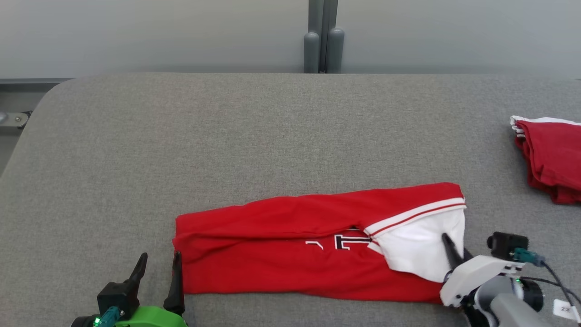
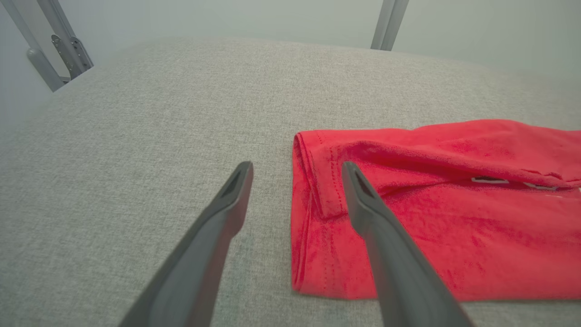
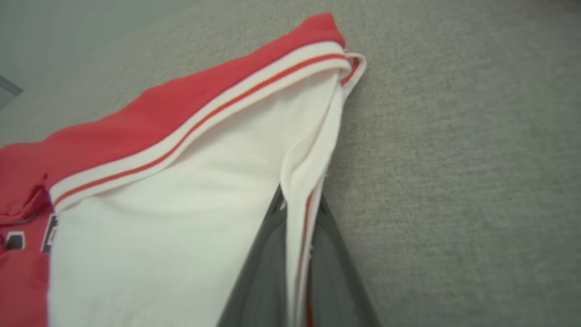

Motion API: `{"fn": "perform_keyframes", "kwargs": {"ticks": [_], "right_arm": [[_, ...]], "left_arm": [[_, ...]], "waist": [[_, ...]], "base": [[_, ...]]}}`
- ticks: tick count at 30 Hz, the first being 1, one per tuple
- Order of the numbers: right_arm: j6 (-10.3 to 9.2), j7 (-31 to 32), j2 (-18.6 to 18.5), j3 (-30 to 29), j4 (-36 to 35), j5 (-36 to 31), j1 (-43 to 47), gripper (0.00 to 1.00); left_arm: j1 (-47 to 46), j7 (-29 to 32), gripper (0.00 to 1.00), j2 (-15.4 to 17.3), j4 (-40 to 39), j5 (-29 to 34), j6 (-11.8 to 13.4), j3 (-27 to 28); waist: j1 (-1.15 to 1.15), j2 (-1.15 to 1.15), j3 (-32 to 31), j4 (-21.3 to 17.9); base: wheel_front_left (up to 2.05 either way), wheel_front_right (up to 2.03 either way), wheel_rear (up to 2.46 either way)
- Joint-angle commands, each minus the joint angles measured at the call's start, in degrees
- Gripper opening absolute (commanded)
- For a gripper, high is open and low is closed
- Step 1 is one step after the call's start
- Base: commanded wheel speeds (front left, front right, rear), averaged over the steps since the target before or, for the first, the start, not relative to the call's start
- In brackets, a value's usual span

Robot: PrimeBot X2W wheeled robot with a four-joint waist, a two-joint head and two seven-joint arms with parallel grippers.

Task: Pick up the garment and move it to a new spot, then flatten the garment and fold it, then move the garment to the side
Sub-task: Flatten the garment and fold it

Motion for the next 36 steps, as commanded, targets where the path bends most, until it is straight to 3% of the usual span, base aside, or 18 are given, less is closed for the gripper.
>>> {"fn": "perform_keyframes", "kwargs": {"ticks": [1,5,8,16,22,30,36], "right_arm": [[-0.28,0.32,-1.81,-1.31,0.41,0.05,-0.23,0.0],[-0.22,0.14,-4.06,-8.18,-1.24,-2.72,-0.71,0.0],[-0.2,0.13,-3.81,-9.05,-4.45,-4.17,-0.25,0.0],[-0.17,0.13,-2.41,4.49,-19.26,-3.32,1.75,0.0],[-0.17,0.96,-1.86,16.67,-24.83,-0.29,-0.74,0.0],[-0.17,2.27,1.04,27.27,-21.45,2.29,-6.17,0.0],[-0.17,1.66,3.19,30.16,-15.88,3.15,-9.42,0.0]], "left_arm": [[-0.93,0.03,1.0,0.11,-0.29,-0.32,-0.08,0.11],[-0.76,0.03,1.0,0.11,-0.42,-0.57,-0.06,0.01],[-0.51,0.04,1.0,0.11,-0.49,-0.92,-0.07,-0.16],[0.73,0.04,1.0,0.12,0.24,-1.36,-0.08,0.0],[0.14,0.03,1.0,0.13,0.88,-1.69,-0.09,-1.59],[-0.72,0.03,1.0,0.15,1.27,-3.28,0.05,-5.35],[-1.43,0.04,1.0,0.15,1.34,-3.72,0.11,-7.99]], "waist": [[0.0,0.0,-0.08,-0.14],[0.0,0.0,-0.3,-0.54],[0.0,0.0,-0.38,-0.81],[0.0,0.0,-0.89,-1.92],[0.0,0.0,-1.35,-0.91],[0.0,0.0,-1.29,5.68],[0.0,0.0,-0.56,11.48]], "base": [[0.0,0.0,0.0],[0.0,0.0,0.0],[0.0,0.0,0.0],[0.0,0.0,0.0],[0.0,0.0,0.0],[0.0,0.0,0.0],[0.0,0.0,0.0]]}}
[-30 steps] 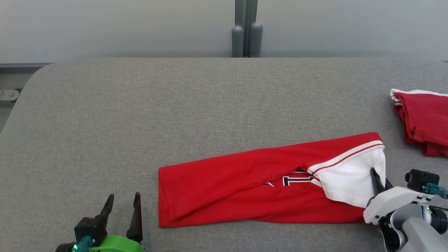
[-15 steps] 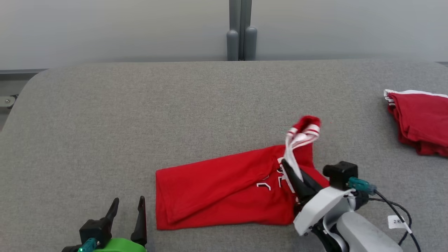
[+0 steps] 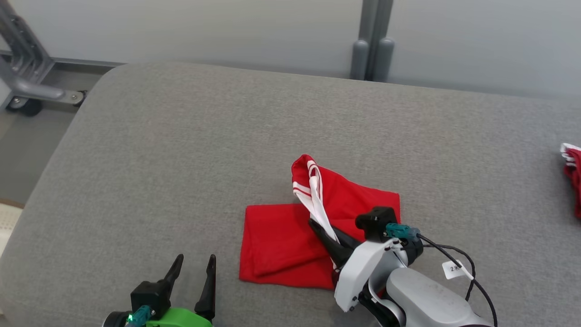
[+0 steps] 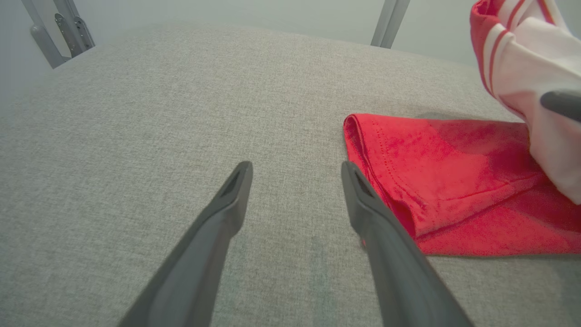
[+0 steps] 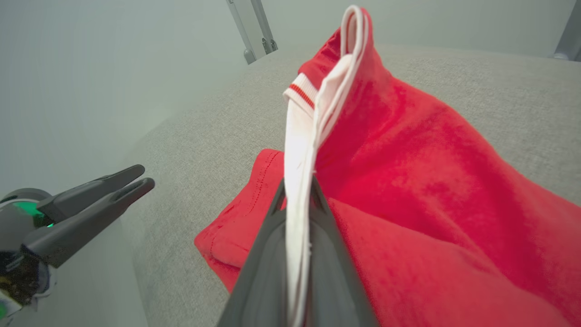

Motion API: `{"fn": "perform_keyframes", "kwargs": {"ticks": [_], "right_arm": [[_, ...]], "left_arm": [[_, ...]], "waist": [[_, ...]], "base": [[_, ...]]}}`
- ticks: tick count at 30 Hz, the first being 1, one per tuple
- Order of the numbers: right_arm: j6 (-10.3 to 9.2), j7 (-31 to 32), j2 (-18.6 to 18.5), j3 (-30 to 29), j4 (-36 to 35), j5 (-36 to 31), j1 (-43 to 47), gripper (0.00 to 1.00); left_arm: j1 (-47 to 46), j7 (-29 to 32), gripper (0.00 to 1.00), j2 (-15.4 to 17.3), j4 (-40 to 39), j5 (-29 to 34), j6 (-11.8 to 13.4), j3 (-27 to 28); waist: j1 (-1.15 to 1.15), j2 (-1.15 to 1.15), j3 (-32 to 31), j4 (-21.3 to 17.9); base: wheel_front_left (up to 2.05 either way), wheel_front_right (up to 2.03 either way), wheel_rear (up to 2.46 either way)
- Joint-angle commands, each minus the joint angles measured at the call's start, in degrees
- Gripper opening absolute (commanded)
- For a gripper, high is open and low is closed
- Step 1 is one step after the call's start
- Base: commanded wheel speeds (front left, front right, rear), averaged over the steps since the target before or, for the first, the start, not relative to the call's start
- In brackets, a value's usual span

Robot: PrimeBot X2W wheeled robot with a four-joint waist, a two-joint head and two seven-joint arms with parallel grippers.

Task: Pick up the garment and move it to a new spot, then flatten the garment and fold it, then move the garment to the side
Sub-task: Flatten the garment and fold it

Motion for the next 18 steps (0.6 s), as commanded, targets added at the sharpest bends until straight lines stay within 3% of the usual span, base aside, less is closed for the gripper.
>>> {"fn": "perform_keyframes", "kwargs": {"ticks": [1,8,9,10,11,14,18], "right_arm": [[-0.02,-0.5,0.58,0.49,1.19,0.6,-1.25,0.0],[-0.02,-1.36,2.53,2.67,8.77,2.18,-4.75,0.0],[-0.02,-1.49,2.78,2.78,9.61,2.67,-5.07,0.14],[-0.02,-1.57,3.01,2.83,10.42,2.98,-5.5,0.67],[-0.02,-1.66,3.23,2.74,10.87,3.54,-5.89,1.0],[-0.02,-1.93,3.61,1.88,10.62,5.2,-6.65,1.0],[-0.02,-1.88,3.61,-3.54,5.26,5.51,-5.86,1.0]], "left_arm": [[-1.04,0.03,1.0,0.18,0.03,-0.41,0.09,-0.3],[-1.1,0.03,1.0,0.16,0.28,-1.0,0.38,-2.37],[-1.04,0.03,1.0,0.18,0.29,-1.1,0.39,-2.37],[-0.97,0.04,1.0,0.17,0.23,-1.16,0.42,-2.36],[-0.82,0.04,1.0,0.16,0.2,-1.09,0.47,-2.3],[-0.25,0.03,1.0,0.18,-0.29,-0.63,1.41,-1.07],[0.37,0.03,1.0,0.14,-1.13,0.42,1.75,0.69]], "waist": [[0.0,0.0,0.8,5.46],[0.0,0.0,1.89,11.47],[0.0,0.0,2.01,11.94],[0.0,0.0,2.08,12.3],[0.0,0.0,2.09,12.48],[0.0,0.0,1.86,12.17],[0.0,0.0,1.05,9.89]], "base": [[0.0,0.0,0.0],[0.0,0.0,0.0],[0.0,0.0,0.0],[0.0,0.0,0.0],[0.0,0.0,0.0],[0.0,0.0,0.0],[0.0,0.0,0.0]]}}
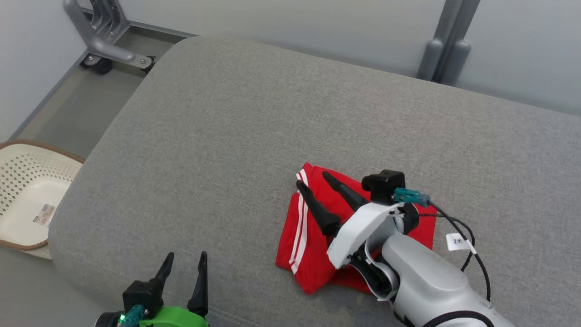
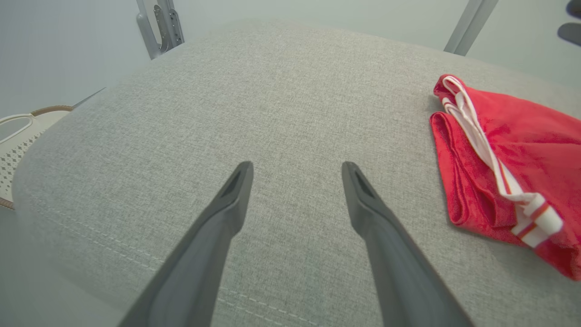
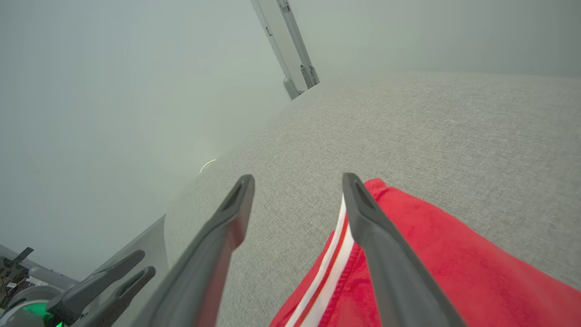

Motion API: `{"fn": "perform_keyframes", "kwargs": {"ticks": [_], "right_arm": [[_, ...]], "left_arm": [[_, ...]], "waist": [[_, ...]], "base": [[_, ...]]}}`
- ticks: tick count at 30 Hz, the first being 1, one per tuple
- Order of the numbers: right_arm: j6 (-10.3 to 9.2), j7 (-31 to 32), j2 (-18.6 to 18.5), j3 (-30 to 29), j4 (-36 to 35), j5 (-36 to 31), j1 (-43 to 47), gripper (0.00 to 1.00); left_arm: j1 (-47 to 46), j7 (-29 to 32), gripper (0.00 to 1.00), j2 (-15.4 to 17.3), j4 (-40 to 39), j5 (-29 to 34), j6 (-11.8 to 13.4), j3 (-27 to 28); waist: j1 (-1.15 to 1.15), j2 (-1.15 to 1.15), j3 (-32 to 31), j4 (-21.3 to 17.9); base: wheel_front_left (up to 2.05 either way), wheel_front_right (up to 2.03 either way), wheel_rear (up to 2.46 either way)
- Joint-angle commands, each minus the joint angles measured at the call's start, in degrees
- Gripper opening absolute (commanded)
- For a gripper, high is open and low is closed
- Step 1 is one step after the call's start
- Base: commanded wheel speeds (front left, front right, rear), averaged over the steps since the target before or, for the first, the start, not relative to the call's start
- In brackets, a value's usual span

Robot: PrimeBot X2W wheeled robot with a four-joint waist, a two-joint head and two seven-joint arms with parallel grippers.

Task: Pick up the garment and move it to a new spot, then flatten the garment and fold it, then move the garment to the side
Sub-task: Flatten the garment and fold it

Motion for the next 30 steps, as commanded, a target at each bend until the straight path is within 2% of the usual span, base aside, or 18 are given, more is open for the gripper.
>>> {"fn": "perform_keyframes", "kwargs": {"ticks": [1,6,11,16,22,30], "right_arm": [[-0.02,-0.18,-0.62,-2.58,-1.61,-1.07,1.12,1.0],[-0.02,-0.2,-2.53,-14.67,-5.75,-6.82,6.26,1.0],[-0.02,-0.2,-4.36,-26.69,-8.09,-15.95,12.71,1.0],[-0.02,-0.2,-3.56,-35.82,-10.61,-22.64,18.59,1.0],[-0.02,-0.21,-2.15,-42.52,-14.25,-28.75,23.01,1.0],[-0.02,-0.22,-0.8,-44.46,-17.21,-32.07,25.47,1.0]], "left_arm": [[0.4,0.04,1.0,0.09,-0.69,0.74,0.31,0.61],[0.75,0.03,1.0,0.1,-2.02,1.73,0.19,2.22],[0.94,0.03,1.0,0.11,-2.74,2.82,0.08,3.55],[1.17,0.03,1.0,0.1,-3.16,3.6,0.47,5.11],[0.86,0.03,1.0,0.1,-3.83,4.86,1.02,7.41],[1.68,0.04,1.0,0.12,-4.26,6.21,1.17,9.6]], "waist": [[0.0,0.0,-0.88,-2.34],[0.0,0.0,-2.51,-7.07],[0.0,0.0,-3.81,-12.15],[0.0,0.0,-4.41,-16.85],[0.0,0.0,-4.6,-20.77],[0.0,0.0,-5.09,-23.01]], "base": [[0.0,0.0,0.0],[0.0,0.0,0.0],[0.0,0.0,0.0],[0.0,0.0,0.0],[0.0,0.0,0.0],[0.0,0.0,0.0]]}}
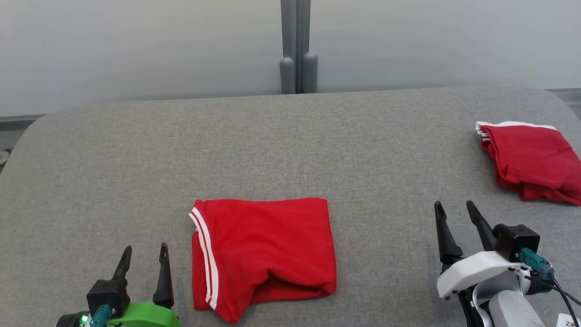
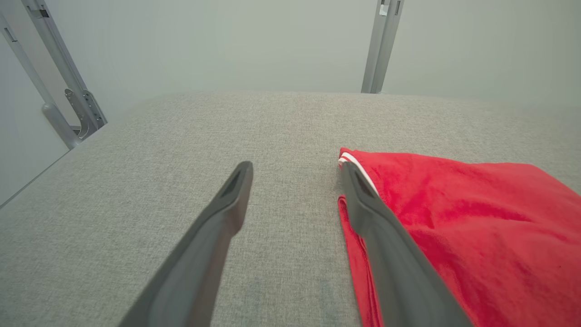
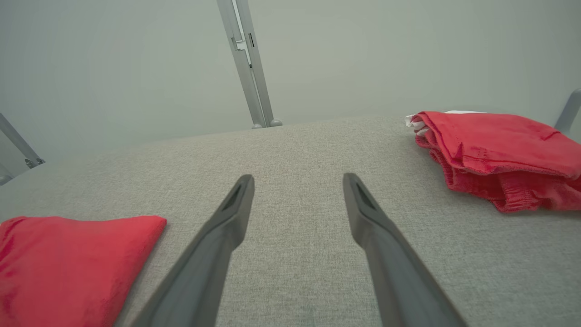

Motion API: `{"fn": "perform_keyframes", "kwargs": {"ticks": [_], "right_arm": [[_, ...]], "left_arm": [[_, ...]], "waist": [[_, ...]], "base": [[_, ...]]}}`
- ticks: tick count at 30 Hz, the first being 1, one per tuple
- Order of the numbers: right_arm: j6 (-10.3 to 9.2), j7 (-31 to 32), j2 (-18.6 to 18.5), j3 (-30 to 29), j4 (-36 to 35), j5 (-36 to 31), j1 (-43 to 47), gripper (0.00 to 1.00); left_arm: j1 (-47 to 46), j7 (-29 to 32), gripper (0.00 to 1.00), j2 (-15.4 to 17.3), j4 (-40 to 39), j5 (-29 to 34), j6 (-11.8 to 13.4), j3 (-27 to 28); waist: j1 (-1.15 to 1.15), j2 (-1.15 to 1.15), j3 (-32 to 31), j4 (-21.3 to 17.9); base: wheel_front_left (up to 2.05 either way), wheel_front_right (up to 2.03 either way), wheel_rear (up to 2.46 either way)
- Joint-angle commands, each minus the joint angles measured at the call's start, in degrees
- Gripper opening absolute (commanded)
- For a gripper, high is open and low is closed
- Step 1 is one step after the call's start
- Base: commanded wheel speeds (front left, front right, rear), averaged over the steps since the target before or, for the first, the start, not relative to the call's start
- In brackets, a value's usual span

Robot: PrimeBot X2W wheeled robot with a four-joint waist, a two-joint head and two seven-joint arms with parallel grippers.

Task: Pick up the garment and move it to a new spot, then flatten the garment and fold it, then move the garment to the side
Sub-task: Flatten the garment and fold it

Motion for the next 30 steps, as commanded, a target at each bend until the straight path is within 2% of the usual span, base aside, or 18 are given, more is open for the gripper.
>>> {"fn": "perform_keyframes", "kwargs": {"ticks": [1,12,30], "right_arm": [[-0.02,-0.22,0.24,-0.02,-0.44,-0.73,0.86,1.0],[-0.02,-0.22,0.97,-1.15,-2.77,-1.43,3.96,1.0],[-0.02,-0.22,0.96,0.18,-1.72,-0.25,3.16,1.0]], "left_arm": [[1.11,0.04,1.0,0.17,-0.24,0.53,0.12,0.33],[2.36,0.03,1.0,0.16,-1.13,1.4,-0.09,1.4],[2.21,0.03,1.0,0.18,-1.45,0.4,0.15,-0.14]], "waist": [[0.0,0.0,-0.64,-0.94],[0.0,0.0,-1.25,-0.87],[0.0,0.0,-0.96,0.13]], "base": [[0.0,0.0,0.0],[0.0,0.0,0.0],[0.0,0.0,0.0]]}}
